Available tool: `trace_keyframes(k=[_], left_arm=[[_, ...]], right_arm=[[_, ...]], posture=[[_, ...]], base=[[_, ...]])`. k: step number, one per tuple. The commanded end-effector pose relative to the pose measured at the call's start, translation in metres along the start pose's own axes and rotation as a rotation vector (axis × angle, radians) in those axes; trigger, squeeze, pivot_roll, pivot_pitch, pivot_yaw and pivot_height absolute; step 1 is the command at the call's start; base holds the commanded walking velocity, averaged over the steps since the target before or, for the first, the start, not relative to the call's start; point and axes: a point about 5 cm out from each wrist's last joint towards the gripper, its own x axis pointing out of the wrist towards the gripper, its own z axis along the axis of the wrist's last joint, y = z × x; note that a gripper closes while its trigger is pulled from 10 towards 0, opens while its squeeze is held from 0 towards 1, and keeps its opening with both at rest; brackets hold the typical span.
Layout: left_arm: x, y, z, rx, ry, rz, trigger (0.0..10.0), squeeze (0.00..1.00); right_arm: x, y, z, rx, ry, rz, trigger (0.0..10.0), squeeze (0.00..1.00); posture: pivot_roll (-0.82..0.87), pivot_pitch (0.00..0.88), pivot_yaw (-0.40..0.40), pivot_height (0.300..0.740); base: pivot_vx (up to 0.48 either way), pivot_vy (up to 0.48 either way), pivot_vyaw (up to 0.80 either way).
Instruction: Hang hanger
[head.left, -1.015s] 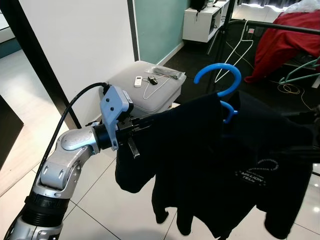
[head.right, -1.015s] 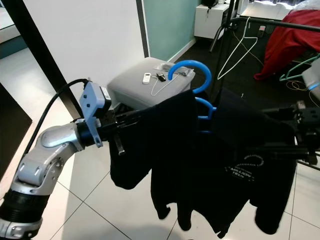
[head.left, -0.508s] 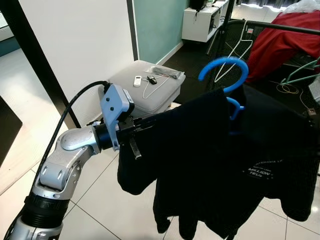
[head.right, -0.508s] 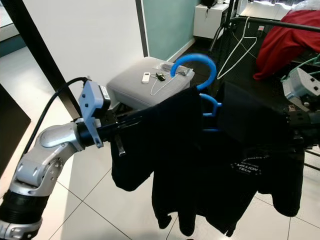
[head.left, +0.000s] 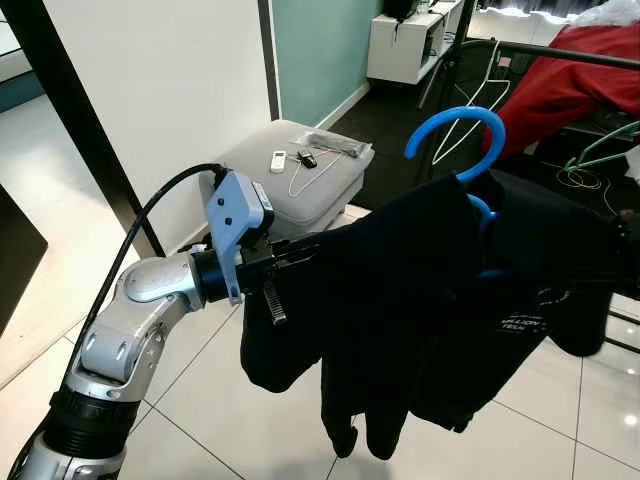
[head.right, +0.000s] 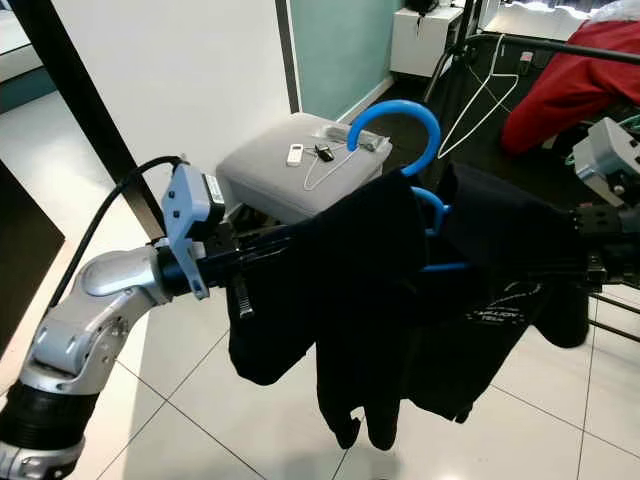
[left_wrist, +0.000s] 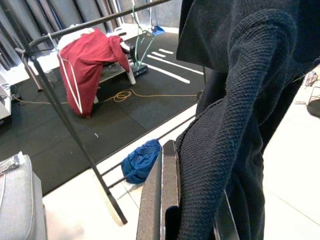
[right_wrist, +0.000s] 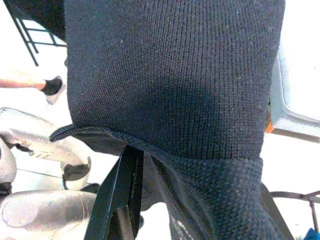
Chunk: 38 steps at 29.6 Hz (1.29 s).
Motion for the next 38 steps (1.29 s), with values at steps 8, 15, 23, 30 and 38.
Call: trace_keyframes(k=[8,15,23,30,38], left_arm=[[0.0,-0.006,0.005,-0.036,-0.026,-0.053,10.0,0.6],[-0.004,-0.004,0.003,-0.08,-0.012,-0.056,10.0,1.0],[-0.016,0.018,-0.004,-0.037,0.044,0.077,10.0,1.0],[-0.031,0.029,-0.028,-0.051,0.139,0.225,10.0,1.0],[-0.039,0.021,-0.044,-0.106,0.172,0.249,10.0,1.0]], right_arm=[[0.009,0.003,0.005,-0.014,-0.043,0.061,0.0,0.0],[0.012,0.005,0.006,-0.008,-0.061,0.07,0.0,0.0],[0.017,0.003,-0.011,0.032,-0.044,0.002,0.0,0.0],[0.026,0.005,-0.032,0.111,-0.072,-0.099,0.0,0.0],[0.035,0.009,-0.043,0.155,-0.111,-0.147,0.0,0.0]], posture=[[-0.18,0.083,0.02,0.74],[-0.18,0.083,0.022,0.74],[-0.17,0.078,0.023,0.74],[-0.16,0.074,0.034,0.74],[-0.16,0.073,0.041,0.74]], base=[[0.0,0.0,0.0],[0.0,0.0,0.0],[0.0,0.0,0.0],[0.0,0.0,0.0],[0.0,0.0,0.0]])
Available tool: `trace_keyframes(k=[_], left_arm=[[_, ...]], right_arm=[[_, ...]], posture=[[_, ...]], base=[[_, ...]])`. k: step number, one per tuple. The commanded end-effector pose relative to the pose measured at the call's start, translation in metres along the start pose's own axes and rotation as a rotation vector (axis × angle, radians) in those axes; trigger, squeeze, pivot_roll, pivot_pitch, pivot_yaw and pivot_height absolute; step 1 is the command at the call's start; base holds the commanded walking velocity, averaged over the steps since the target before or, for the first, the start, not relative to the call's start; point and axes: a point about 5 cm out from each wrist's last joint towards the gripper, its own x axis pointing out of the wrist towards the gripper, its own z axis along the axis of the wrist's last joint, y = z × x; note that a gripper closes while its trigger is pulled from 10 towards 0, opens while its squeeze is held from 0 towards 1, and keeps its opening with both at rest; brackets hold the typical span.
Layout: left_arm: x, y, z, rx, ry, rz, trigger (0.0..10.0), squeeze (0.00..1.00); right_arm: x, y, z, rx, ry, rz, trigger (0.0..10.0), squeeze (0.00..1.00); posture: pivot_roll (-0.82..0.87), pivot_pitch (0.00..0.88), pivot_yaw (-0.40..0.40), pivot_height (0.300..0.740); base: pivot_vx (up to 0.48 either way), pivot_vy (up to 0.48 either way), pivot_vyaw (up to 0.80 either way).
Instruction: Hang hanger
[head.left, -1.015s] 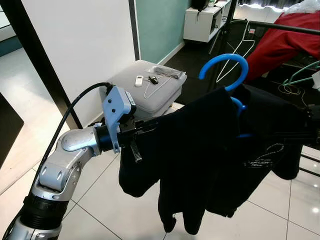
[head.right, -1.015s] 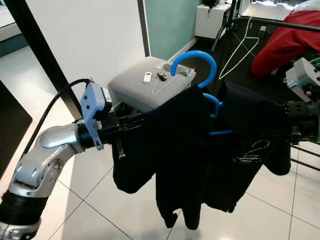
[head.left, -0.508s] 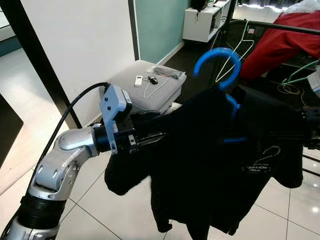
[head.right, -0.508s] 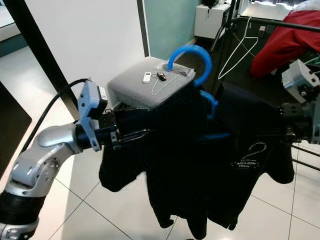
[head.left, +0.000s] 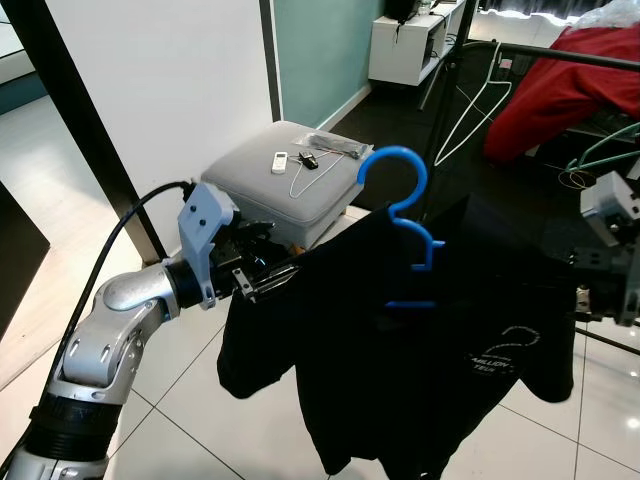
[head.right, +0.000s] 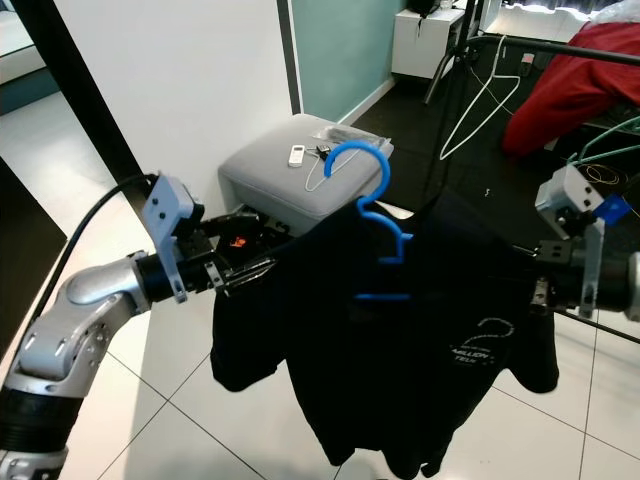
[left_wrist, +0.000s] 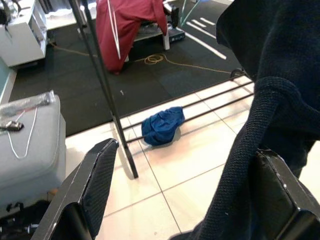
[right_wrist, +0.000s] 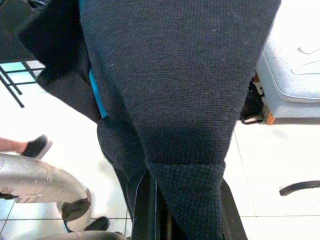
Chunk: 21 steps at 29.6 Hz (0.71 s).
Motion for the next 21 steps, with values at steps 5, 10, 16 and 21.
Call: trace_keyframes(k=[5,10,16,21], left_arm=[[-0.007,0.006,-0.007,0.011,0.024,0.047,10.0,1.0],[-0.011,0.012,-0.007,0.022,0.02,0.08,10.0,1.0],[-0.012,-0.012,0.005,-0.06,-0.023,-0.153,10.0,0.0],[-0.02,-0.063,0.011,-0.184,0.004,-0.592,10.0,0.0]], right_arm=[[0.001,0.004,0.002,-0.01,-0.033,-0.002,0.0,0.0],[0.001,0.008,-0.004,-0.001,-0.024,0.009,0.0,0.0],[0.001,0.02,-0.01,-0.07,0.108,0.09,0.0,0.0],[0.009,0.014,-0.005,-0.148,0.122,0.029,0.0,0.0]], posture=[[-0.16,0.077,0.04,0.74],[-0.16,0.079,0.038,0.74],[-0.16,0.081,0.04,0.74],[-0.16,0.081,0.042,0.74]], base=[[0.0,0.0,0.0],[0.0,0.0,0.0],[0.0,0.0,0.0],[0.0,0.0,0.0]])
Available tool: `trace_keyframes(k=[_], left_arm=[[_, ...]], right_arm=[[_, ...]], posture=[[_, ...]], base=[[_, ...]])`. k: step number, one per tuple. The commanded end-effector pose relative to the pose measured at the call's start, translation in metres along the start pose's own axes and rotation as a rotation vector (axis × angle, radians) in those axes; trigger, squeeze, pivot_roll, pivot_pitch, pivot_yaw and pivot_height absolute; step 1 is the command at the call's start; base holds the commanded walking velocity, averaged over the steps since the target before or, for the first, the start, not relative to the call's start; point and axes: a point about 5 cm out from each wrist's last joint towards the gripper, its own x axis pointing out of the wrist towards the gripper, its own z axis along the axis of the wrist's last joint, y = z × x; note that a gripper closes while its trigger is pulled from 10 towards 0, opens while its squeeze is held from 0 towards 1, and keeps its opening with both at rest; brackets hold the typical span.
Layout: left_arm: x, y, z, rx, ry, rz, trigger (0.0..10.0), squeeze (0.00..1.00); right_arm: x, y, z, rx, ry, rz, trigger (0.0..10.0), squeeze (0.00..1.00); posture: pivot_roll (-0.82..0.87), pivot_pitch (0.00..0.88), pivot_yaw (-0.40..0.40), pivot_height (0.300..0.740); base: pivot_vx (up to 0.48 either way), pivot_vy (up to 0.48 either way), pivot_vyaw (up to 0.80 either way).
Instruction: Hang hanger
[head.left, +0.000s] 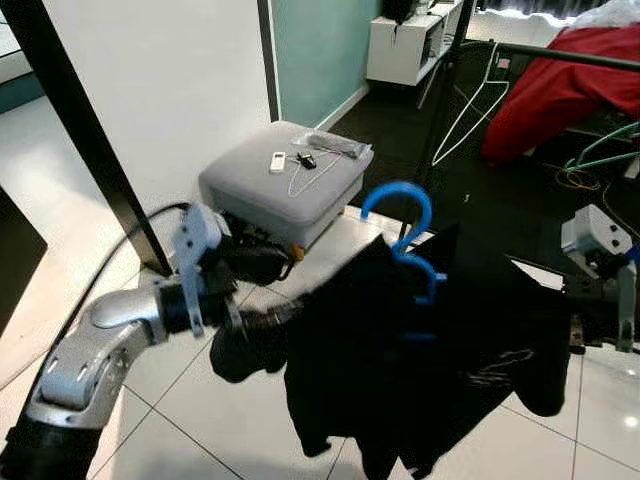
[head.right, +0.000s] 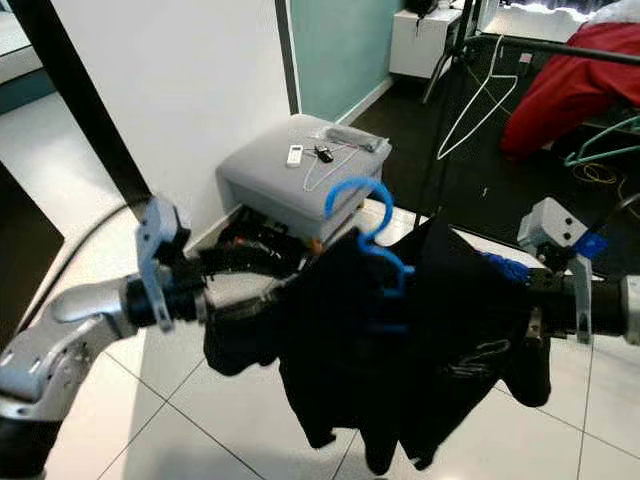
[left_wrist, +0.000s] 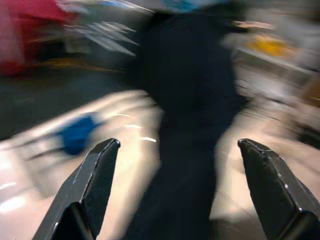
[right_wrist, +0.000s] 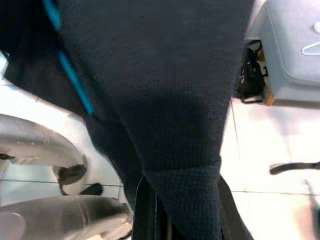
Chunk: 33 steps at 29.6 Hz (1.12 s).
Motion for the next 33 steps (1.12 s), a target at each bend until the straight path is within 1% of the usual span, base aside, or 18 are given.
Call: trace_keyframes(k=[1,5,7,10,13,14,15,17,19,21,22,24,26,27,29,31,32,33], left_arm=[[0.001,-0.017,-0.006,-0.052,0.038,-0.148,10.0,0.0],[-0.001,-0.028,-0.014,-0.071,0.101,-0.238,10.0,0.0],[-0.004,-0.038,-0.026,-0.093,0.184,-0.314,10.0,0.0],[-0.004,-0.039,-0.028,-0.095,0.192,-0.319,10.0,0.0],[-0.001,-0.031,-0.024,-0.058,0.17,-0.25,10.0,0.0],[0.0,-0.019,-0.02,-0.034,0.153,-0.165,10.0,0.0],[0.0,-0.019,-0.02,-0.034,0.153,-0.165,10.0,0.0],[-0.001,-0.004,-0.016,0.013,0.138,-0.046,10.0,0.0],[-0.001,-0.004,-0.016,0.013,0.138,-0.046,10.0,0.0],[-0.01,0.025,-0.014,0.057,0.116,0.204,10.0,0.0],[-0.01,0.025,-0.014,0.057,0.116,0.204,10.0,0.0],[-0.022,0.053,-0.017,0.06,0.102,0.49,10.0,0.0],[-0.03,0.067,-0.024,0.037,0.104,0.704,10.0,0.0],[-0.03,0.067,-0.024,0.037,0.104,0.704,10.0,0.0],[-0.033,0.071,-0.035,0.002,0.11,0.819,10.0,0.0],[-0.033,0.071,-0.035,0.002,0.11,0.819,10.0,0.0],[-0.034,0.07,-0.044,-0.034,0.108,0.87,10.0,0.0],[-0.034,0.07,-0.044,-0.034,0.108,0.87,10.0,0.0]], right_arm=[[0.004,-0.002,0.009,-0.058,-0.019,-0.025,0.0,0.0],[0.006,-0.004,0.012,-0.069,-0.037,-0.05,0.0,0.0],[0.008,-0.006,0.015,-0.073,-0.072,-0.089,0.0,0.0],[0.008,-0.007,0.015,-0.072,-0.078,-0.101,0.0,0.0],[0.009,-0.012,0.013,-0.069,-0.081,-0.15,0.0,0.0],[0.009,-0.018,0.011,-0.053,-0.081,-0.206,0.0,0.0],[0.009,-0.018,0.011,-0.053,-0.081,-0.206,0.0,0.0],[0.009,-0.026,0.006,-0.017,-0.082,-0.287,0.0,0.0],[0.009,-0.026,0.006,-0.017,-0.082,-0.287,0.0,0.0],[0.016,-0.035,-0.006,0.067,-0.105,-0.422,0.0,0.0],[0.016,-0.035,-0.006,0.067,-0.105,-0.422,0.0,0.0],[0.03,-0.042,-0.021,0.172,-0.142,-0.591,0.0,0.0],[0.044,-0.043,-0.029,0.273,-0.203,-0.725,0.0,0.0],[0.044,-0.043,-0.029,0.273,-0.203,-0.725,0.0,0.0],[0.058,-0.041,-0.032,0.349,-0.263,-0.812,0.0,0.0],[0.058,-0.041,-0.032,0.349,-0.263,-0.812,0.0,0.0],[0.068,-0.038,-0.036,0.405,-0.301,-0.862,0.0,0.0],[0.068,-0.038,-0.036,0.405,-0.301,-0.862,0.0,0.0]], posture=[[-0.16,0.082,0.042,0.74],[-0.16,0.083,0.042,0.74],[-0.16,0.086,0.043,0.74],[-0.16,0.086,0.043,0.74],[-0.16,0.087,0.042,0.74],[-0.16,0.088,0.042,0.74],[-0.16,0.088,0.042,0.74],[-0.16,0.088,0.042,0.74],[-0.16,0.088,0.042,0.74],[-0.15,0.092,0.042,0.74],[-0.15,0.092,0.042,0.74],[-0.15,0.093,0.041,0.74],[-0.14,0.094,0.043,0.74],[-0.14,0.094,0.043,0.74],[-0.14,0.093,0.043,0.74],[-0.14,0.093,0.043,0.74],[-0.14,0.093,0.043,0.74],[-0.14,0.093,0.043,0.74]], base=[[0.0,0.0,0.0],[0.0,0.0,0.0],[0.0,0.0,0.0],[0.0,0.0,0.0],[0.0,0.0,0.0],[0.0,0.0,0.0],[0.0,0.0,0.0],[0.0,0.0,0.0],[0.0,0.0,0.0],[0.0,0.0,0.0],[0.0,0.0,0.0],[0.0,0.0,0.0],[0.0,0.0,0.0],[0.0,0.0,0.0],[0.0,0.0,0.0],[0.0,0.0,0.0],[0.0,0.0,0.0],[0.0,0.0,0.0]])
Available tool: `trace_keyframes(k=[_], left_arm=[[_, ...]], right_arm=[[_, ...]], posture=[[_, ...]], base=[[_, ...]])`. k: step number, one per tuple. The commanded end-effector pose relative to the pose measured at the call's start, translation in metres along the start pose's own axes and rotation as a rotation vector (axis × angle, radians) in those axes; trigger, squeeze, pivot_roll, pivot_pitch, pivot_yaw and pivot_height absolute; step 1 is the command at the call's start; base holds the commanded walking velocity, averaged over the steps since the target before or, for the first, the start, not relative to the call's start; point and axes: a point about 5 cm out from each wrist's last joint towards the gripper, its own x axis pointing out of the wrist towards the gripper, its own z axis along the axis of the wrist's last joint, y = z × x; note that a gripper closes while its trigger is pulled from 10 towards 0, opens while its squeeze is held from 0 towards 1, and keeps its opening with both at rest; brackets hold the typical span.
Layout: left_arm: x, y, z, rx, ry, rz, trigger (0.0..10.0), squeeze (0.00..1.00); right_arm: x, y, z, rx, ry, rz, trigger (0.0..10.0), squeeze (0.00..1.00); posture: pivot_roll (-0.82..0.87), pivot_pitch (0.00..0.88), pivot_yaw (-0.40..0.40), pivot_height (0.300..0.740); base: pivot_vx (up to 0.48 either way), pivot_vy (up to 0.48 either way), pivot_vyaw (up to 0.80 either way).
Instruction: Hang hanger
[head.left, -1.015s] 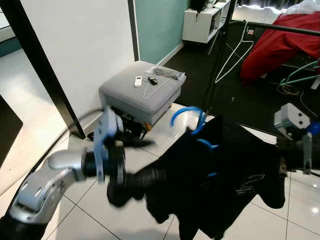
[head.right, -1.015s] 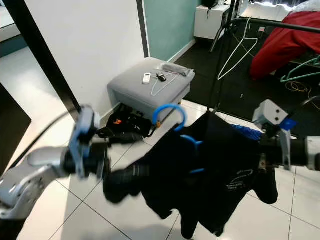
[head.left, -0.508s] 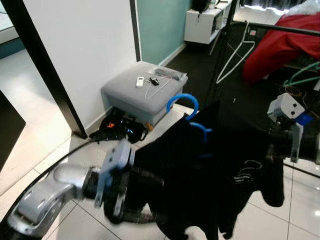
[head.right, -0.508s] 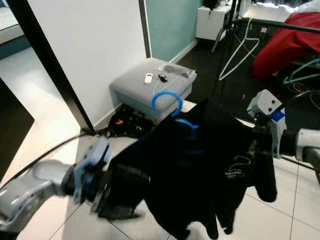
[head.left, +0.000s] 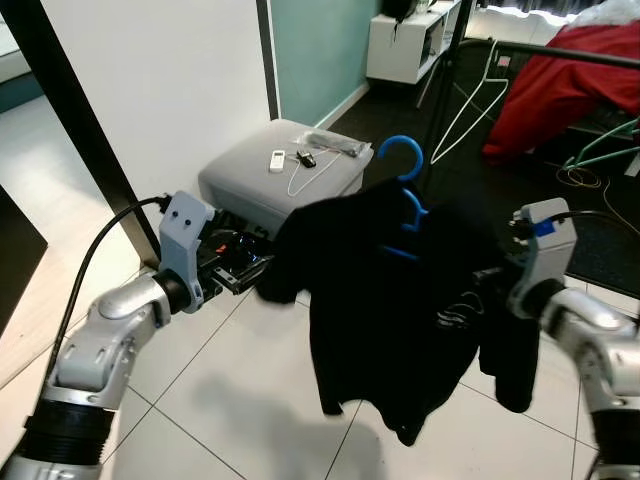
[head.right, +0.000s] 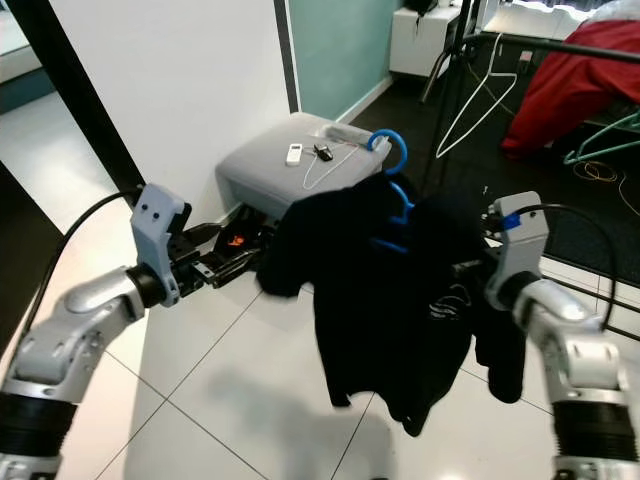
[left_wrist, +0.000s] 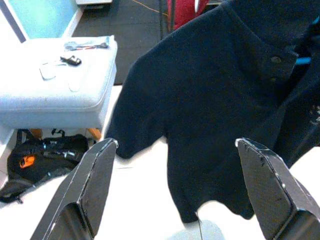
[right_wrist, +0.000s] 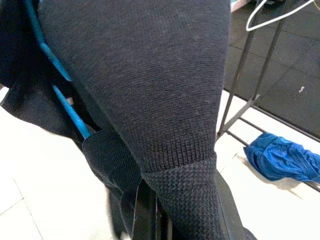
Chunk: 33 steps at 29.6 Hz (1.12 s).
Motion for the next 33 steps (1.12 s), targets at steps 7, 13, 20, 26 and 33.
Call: trace_keyframes(k=[7,13,20,26,33], left_arm=[[-0.01,-0.004,-0.053,-0.127,0.085,0.284,10.0,0.0],[-0.003,-0.007,-0.052,-0.127,0.039,0.29,10.0,0.0],[0.005,-0.015,-0.048,-0.129,-0.014,0.263,10.0,0.0],[0.009,-0.022,-0.042,-0.116,-0.059,0.239,10.0,0.0],[0.014,-0.023,-0.039,-0.128,-0.078,0.23,10.0,0.0]], right_arm=[[0.018,0.045,-0.023,0.031,-0.092,-0.201,0.0,0.0],[0.024,0.046,-0.03,-0.008,-0.044,-0.279,0.0,0.0],[0.022,0.036,-0.031,-0.014,-0.053,-0.361,0.0,0.0],[0.024,0.035,-0.029,-0.035,-0.083,-0.401,0.0,0.0],[0.025,0.033,-0.025,-0.045,-0.103,-0.426,0.0,0.0]], posture=[[-0.13,0.093,0.046,0.74],[-0.13,0.084,0.027,0.74],[-0.13,0.077,0.016,0.74],[-0.13,0.071,0.013,0.74],[-0.14,0.069,0.015,0.74]], base=[[0.0,0.0,-0.07],[0.0,0.0,-0.69],[0.0,0.0,-0.8],[0.0,0.0,-0.8],[0.0,0.0,-0.8]])
